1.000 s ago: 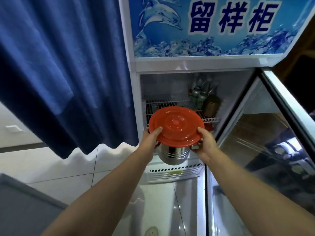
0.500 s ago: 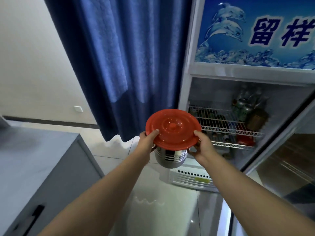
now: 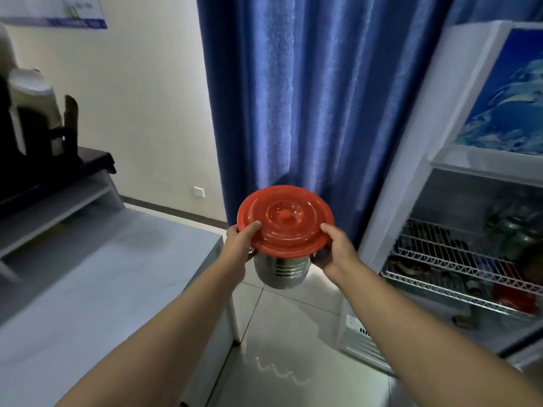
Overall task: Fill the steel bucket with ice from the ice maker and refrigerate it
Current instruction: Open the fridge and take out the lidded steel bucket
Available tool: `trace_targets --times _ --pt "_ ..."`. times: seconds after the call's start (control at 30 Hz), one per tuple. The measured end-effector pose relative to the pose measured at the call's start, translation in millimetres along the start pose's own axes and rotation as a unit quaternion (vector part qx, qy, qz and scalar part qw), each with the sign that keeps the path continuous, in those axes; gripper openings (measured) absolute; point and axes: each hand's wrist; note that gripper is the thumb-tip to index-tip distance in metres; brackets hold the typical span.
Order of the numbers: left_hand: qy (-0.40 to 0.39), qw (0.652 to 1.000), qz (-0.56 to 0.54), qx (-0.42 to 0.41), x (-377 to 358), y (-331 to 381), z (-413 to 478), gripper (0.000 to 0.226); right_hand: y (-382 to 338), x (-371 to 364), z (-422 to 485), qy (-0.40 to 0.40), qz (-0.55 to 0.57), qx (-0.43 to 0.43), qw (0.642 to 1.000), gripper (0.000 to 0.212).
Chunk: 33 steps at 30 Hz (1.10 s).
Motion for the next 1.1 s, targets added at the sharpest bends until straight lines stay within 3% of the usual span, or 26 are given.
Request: trace_targets --times 0.3,0.57,1.1 --pt "0.041 0.999 -0.010 -0.034 115.3 47.0 34.4 0.033 35.3 -131.2 16.0 -0.043 -0.034 -0.006 0.998 0.007" --pt "0.089 0.996 -0.013 -0.026 197.6 61.2 70.2 0.037 73.8 -215.5 34.0 -0.064 -0.039 -0.041 0.996 0.009" --pt "0.132 0.990 -0.040 0.019 253.4 61.5 108.7 0.043 112.0 -273.9 65.7 -0.069 -0.043 -0.061 0.995 0.024"
Point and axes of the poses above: each hand's wrist, its own z-axis towards the middle knuckle, its own x-axis out of the back of the hand, y = z × x, and after that the axes turned 1 degree about x, right-handed
